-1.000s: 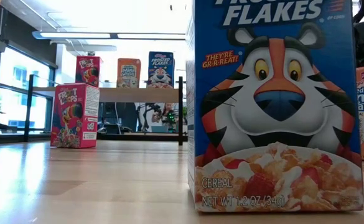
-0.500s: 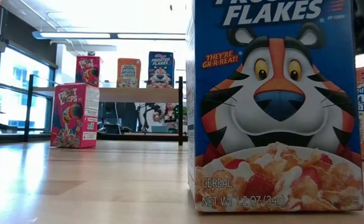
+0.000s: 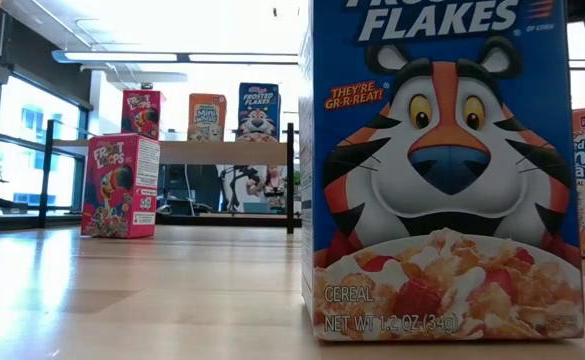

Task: Stack cereal on shelf
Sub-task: Put the top orange cereal box on the the shelf aligned with the other orange cereal box

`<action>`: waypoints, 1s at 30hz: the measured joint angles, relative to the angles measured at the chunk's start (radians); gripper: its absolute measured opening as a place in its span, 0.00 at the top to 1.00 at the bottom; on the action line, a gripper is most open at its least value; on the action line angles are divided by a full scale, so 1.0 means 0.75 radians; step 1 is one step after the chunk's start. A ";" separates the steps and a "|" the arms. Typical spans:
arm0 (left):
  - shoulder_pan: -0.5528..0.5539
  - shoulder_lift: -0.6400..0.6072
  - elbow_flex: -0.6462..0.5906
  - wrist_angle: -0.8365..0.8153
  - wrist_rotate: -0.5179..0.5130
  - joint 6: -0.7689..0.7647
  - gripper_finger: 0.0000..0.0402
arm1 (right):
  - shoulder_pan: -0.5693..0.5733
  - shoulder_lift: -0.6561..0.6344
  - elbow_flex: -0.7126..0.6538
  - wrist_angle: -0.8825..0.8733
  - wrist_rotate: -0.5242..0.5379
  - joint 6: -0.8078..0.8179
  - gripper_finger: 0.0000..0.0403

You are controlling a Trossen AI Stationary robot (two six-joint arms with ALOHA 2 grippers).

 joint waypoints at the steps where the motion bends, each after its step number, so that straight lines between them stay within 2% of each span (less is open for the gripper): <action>1: 0.000 0.000 0.000 0.000 0.000 0.000 0.41 | 0.000 0.007 0.027 -0.031 -0.010 0.000 0.27; 5: 0.001 0.000 0.000 0.000 0.000 0.013 0.41 | 0.001 0.061 0.168 -0.246 -0.011 0.100 0.27; 11: 0.001 0.000 0.000 0.000 0.000 0.035 0.41 | 0.000 0.220 0.450 -0.726 -0.015 0.412 0.27; 17: 0.001 0.000 0.000 0.000 0.000 0.036 0.41 | 0.001 0.423 0.693 -1.089 -0.022 0.709 0.27; 24: 0.001 0.000 0.000 0.000 0.000 0.036 0.41 | 0.000 0.676 0.906 -1.367 -0.121 0.926 0.27; 30: 0.001 0.000 0.001 0.000 0.000 0.037 0.41 | 0.000 0.844 0.976 -1.538 -0.212 1.117 0.27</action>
